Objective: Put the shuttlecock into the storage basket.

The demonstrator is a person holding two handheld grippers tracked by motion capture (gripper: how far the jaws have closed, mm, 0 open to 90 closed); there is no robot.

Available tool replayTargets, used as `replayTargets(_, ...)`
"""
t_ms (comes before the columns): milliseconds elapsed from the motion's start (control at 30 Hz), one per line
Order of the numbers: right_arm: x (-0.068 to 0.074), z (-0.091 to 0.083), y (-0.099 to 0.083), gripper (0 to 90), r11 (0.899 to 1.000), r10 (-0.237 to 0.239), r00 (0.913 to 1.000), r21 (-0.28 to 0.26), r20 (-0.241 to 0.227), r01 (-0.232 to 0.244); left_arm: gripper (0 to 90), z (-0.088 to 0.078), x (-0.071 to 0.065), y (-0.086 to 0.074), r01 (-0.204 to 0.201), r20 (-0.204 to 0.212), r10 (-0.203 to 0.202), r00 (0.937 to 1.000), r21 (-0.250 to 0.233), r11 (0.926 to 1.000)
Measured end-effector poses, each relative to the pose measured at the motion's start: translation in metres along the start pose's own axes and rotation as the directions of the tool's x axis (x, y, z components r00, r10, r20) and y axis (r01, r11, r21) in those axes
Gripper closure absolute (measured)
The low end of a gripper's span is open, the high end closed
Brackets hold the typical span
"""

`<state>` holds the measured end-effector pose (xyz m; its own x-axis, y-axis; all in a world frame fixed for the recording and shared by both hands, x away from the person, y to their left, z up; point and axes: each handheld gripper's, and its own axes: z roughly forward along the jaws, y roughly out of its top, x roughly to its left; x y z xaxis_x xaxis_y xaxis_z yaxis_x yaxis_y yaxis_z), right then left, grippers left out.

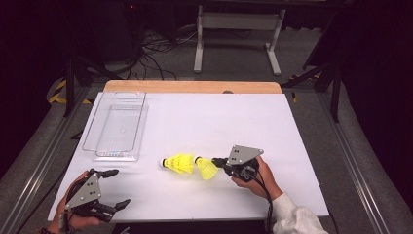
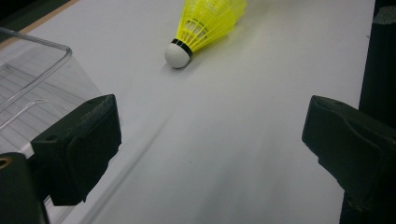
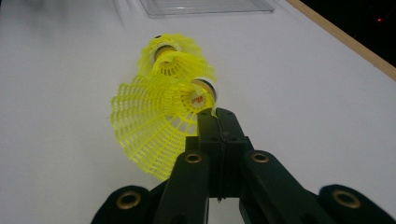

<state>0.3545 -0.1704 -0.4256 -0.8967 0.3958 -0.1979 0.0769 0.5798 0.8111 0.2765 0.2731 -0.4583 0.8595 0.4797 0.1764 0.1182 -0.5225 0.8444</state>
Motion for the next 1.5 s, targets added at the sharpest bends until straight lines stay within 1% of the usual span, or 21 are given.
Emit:
replayTargets(233,0.004,0.012,-0.001,90.0,1.0,-0.015,0.9991,0.007,-0.04,0.015,5.8,0.001,0.0,0.0,-0.001,0.002,0.001,1.0,0.001,1.0)
replayTargets(367,0.006,0.021,0.001,90.0,1.0,-0.022,0.9984,0.008,-0.053,0.022,5.8,0.001,0.0,0.0,-0.002,0.002,0.002,1.0,0.004,1.0)
replayTargets(467,0.006,0.03,0.002,90.0,0.999,-0.036,0.9973,0.01,-0.064,0.037,5.8,0.0,0.0,0.0,-0.003,0.005,0.003,1.0,0.006,1.0)
replayTargets(533,0.005,0.034,0.002,90.0,0.999,-0.035,0.9968,0.003,-0.072,0.035,5.8,0.0,0.001,0.0,0.001,0.004,-0.001,1.0,0.004,1.0)
replayTargets(633,0.002,0.04,0.002,90.0,0.999,-0.037,0.9969,-0.002,-0.069,0.037,5.8,0.001,0.001,0.0,0.0,0.004,0.0,1.0,0.005,1.0)
replayTargets(767,-0.003,0.048,0.002,90.0,1.0,-0.027,0.9986,-0.004,-0.046,0.026,5.8,0.0,0.001,0.0,0.002,0.003,-0.002,1.0,0.003,1.0)
replayTargets(867,-0.007,0.053,0.002,88.7,1.0,-0.006,0.9996,-0.006,-0.026,0.006,5.8,0.001,0.001,0.0,-0.001,0.005,0.001,1.0,0.005,1.0)
replayTargets(1100,-0.01,0.064,-0.002,84.9,1.0,0.011,0.9999,0.019,-0.002,-0.011,5.9,0.001,0.0,0.0,-0.004,0.007,0.003,1.0,0.005,1.0)
replayTargets(1167,-0.008,0.067,-0.002,82.1,0.999,0.009,0.9998,0.031,0.015,-0.01,5.8,0.001,0.0,0.0,-0.002,0.007,0.002,1.0,0.005,1.0)
replayTargets(1233,-0.007,0.07,-0.002,79.6,0.999,0.008,0.9998,0.04,0.021,-0.009,5.9,0.002,0.0,0.0,-0.004,0.009,0.004,1.0,0.006,1.0)
replayTargets(1267,-0.006,0.072,-0.002,77.8,0.999,0.003,0.9994,0.048,0.033,-0.005,5.9,0.002,0.0,0.0,-0.005,0.009,0.005,0.9999,0.006,1.0)
replayTargets(1367,-0.003,0.077,-0.001,76.2,0.998,-0.009,0.9986,0.066,0.051,0.006,5.9,0.002,0.0,0.0,-0.003,0.01,0.003,0.9999,0.007,1.0)
replayTargets(1433,-0.002,0.079,-0.001,68.7,0.997,-0.012,0.9979,0.075,0.064,0.008,5.9,0.001,0.0,0.0,-0.003,0.01,0.003,0.9999,0.005,1.0)
replayTargets(1500,-0.001,0.079,-0.001,67.8,0.997,-0.007,0.9977,0.08,0.067,0.002,5.9,0.001,0.0,0.0,-0.005,0.009,0.005,0.9999,0.005,1.0)
